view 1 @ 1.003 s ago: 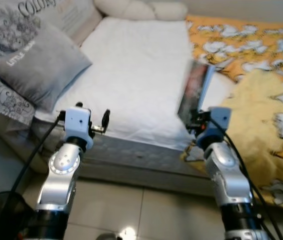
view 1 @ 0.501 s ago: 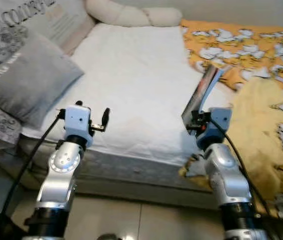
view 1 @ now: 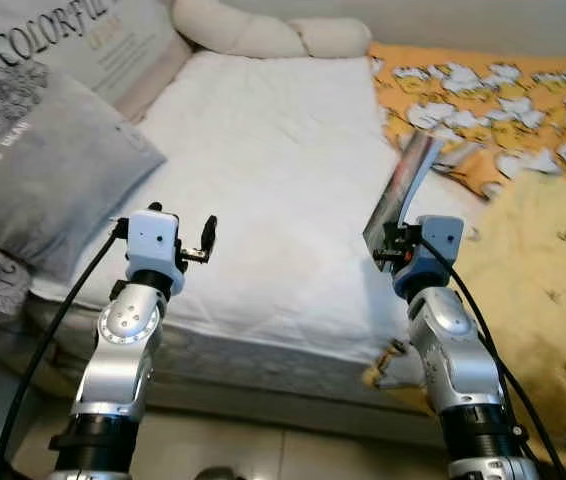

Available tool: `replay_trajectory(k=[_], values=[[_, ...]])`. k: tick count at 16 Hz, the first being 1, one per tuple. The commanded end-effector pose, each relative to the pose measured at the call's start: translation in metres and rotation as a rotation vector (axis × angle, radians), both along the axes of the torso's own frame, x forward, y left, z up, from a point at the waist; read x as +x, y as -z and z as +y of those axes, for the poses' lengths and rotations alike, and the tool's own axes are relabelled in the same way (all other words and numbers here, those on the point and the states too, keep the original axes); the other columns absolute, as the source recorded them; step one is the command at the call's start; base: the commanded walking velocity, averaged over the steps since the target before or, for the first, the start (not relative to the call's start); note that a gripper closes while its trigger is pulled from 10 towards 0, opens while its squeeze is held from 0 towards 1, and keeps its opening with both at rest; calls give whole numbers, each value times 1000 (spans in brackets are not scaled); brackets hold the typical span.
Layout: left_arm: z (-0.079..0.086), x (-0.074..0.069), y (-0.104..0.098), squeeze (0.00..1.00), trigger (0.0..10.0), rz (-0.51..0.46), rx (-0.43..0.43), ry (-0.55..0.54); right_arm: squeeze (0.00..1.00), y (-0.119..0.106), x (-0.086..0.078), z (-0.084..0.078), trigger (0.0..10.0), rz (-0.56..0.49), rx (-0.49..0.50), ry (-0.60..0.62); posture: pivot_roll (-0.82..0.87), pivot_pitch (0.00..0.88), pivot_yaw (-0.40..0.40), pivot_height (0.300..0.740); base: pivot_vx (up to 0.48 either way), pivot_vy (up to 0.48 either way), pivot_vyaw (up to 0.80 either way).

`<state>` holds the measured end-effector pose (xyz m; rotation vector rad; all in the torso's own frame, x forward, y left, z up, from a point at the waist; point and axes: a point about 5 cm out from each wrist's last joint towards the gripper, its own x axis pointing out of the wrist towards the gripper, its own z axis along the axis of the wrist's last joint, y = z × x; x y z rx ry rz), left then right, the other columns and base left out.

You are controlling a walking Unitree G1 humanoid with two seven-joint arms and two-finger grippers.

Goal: Clean up the room

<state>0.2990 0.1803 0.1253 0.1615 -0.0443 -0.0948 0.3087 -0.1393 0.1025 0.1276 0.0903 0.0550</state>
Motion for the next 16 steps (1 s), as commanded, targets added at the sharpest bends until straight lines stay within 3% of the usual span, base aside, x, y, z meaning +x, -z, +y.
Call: replay_trajectory(k=[1, 11, 16], values=[[1, 1, -2, 0, 10000, -1, 0, -2, 0, -14, 4, 12, 10000, -61, 3, -44, 47, 0, 0, 740, 390, 0, 0], [1, 0, -1, 0, 10000, -1, 1, 5, 0, -13, 3, 12, 10000, -58, -4, -46, 45, 0, 4, 740, 388, 0, 0], [0, 1, -1, 0, 10000, 2, 5, 16, 0, -11, 1, 12, 10000, -53, -5, -40, 45, 0, 6, 740, 387, 0, -566]])
